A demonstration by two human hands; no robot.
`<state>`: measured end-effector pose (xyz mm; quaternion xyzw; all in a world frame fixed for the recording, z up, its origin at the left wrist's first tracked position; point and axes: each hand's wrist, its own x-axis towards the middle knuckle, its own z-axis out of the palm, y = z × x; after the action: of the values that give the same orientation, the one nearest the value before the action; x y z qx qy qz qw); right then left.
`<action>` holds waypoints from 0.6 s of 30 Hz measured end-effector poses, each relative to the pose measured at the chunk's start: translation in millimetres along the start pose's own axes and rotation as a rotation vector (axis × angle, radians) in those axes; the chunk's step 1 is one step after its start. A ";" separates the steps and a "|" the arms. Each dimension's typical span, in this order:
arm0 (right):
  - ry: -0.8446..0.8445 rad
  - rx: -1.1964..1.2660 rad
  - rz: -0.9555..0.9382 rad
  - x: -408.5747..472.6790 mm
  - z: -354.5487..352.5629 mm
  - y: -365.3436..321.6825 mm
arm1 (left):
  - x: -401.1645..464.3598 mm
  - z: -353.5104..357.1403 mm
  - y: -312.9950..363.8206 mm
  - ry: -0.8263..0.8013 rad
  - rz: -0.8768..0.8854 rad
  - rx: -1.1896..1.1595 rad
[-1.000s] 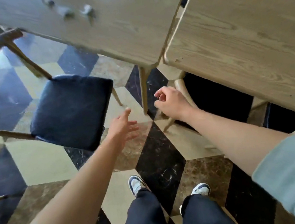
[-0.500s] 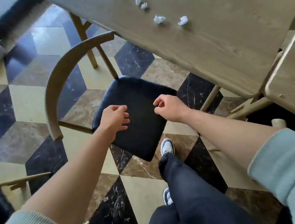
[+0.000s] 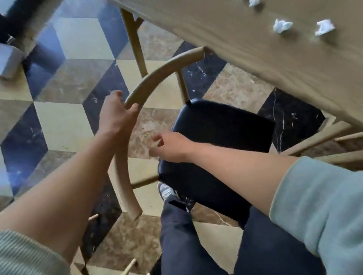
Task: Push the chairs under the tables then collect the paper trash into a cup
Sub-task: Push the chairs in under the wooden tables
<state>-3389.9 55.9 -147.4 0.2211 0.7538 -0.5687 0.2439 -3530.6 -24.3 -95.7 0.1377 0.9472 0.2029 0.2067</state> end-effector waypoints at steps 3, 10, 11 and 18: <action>-0.003 0.095 0.050 46.4 28.1 -28.3 | 47.1 14.0 -6.2 -0.226 0.108 -0.007; 0.253 0.781 0.274 97.4 104.0 -53.2 | 109.9 21.8 2.1 -0.521 0.195 0.052; 0.293 0.829 0.290 99.3 111.0 -55.8 | 112.2 23.2 -1.1 -0.535 0.197 0.040; 0.375 0.798 0.271 96.8 116.9 -56.9 | 106.6 24.3 -11.1 -0.485 0.191 -0.073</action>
<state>-3486.9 -66.0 -192.1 0.4935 0.4713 -0.7274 0.0714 -3615.1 10.7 -156.6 0.2637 0.8446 0.2166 0.4125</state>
